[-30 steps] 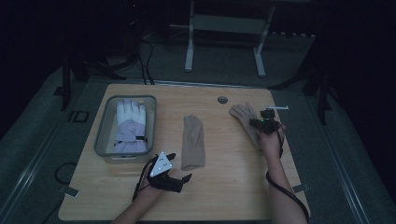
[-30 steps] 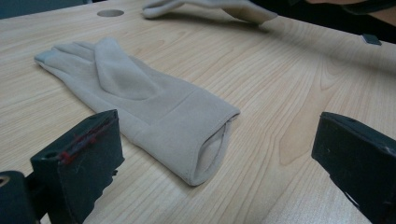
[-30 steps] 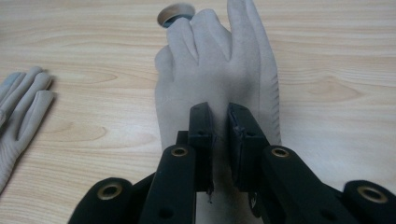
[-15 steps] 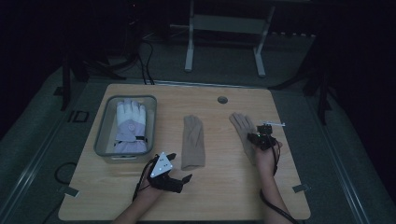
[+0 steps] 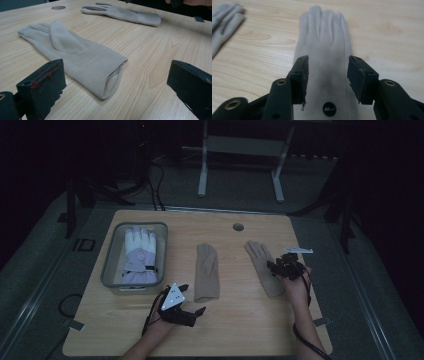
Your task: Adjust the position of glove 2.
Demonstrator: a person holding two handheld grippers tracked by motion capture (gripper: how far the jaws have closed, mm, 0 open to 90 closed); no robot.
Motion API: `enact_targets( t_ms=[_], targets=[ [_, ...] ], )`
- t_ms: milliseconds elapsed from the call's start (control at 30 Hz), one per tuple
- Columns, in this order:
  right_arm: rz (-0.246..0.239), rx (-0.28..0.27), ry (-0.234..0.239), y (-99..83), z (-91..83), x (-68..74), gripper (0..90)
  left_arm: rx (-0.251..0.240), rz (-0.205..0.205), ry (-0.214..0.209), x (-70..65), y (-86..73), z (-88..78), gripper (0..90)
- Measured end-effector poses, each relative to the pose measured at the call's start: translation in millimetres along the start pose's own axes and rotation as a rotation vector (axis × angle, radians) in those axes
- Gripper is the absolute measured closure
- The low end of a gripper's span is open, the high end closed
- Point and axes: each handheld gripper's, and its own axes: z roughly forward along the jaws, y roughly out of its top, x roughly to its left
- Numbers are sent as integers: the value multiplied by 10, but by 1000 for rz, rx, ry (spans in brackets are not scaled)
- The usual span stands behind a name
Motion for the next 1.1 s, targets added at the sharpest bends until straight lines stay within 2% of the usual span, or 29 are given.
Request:
enact_targets(
  t_ms=[33, 167, 267, 400, 433, 467, 533, 633, 700, 800, 967, 1033, 1100],
  targets=[
    [-34, 0, 23, 15, 1, -4, 519, 0, 0, 0, 2, 0, 0, 20],
    [-131, 24, 47, 47, 81, -10, 516, -2, 0, 0, -1, 0, 1, 20],
    [-152, 45, 61, 58, 182, -34, 499, -2, 0, -2, 2, 0, 0, 20],
    [-158, 73, 76, 63, 331, -76, 468, -2, -2, -5, 5, 0, 1, 20],
    [-164, 75, 95, 44, 383, -82, 443, -2, -3, -5, 5, 0, 1, 20],
    [-177, 84, 92, 18, 427, -78, 440, -3, -3, -5, 5, 0, 1, 20],
    [-141, 58, 109, -16, 446, -93, 484, -1, -2, -5, 4, 0, 1, 20],
    [-158, 57, 71, -39, 415, -49, 671, 0, -2, -6, 2, 0, 2, 20],
    [-127, 66, 47, -39, 396, -28, 747, 1, 0, -5, 2, 1, 1, 20],
    [-59, 57, 46, -46, 371, 5, 793, 1, -4, -5, 5, 0, 0, 20],
    [12, 25, -14, -49, 241, 111, 818, 0, -6, -7, 8, 0, 0, 20],
    [47, 5, -14, -51, 182, 138, 821, 0, -6, -6, 8, 0, 0, 20],
    [47, -24, -11, -64, 107, 191, 821, 0, -8, -6, 9, 0, 0, 20]
  ],
)
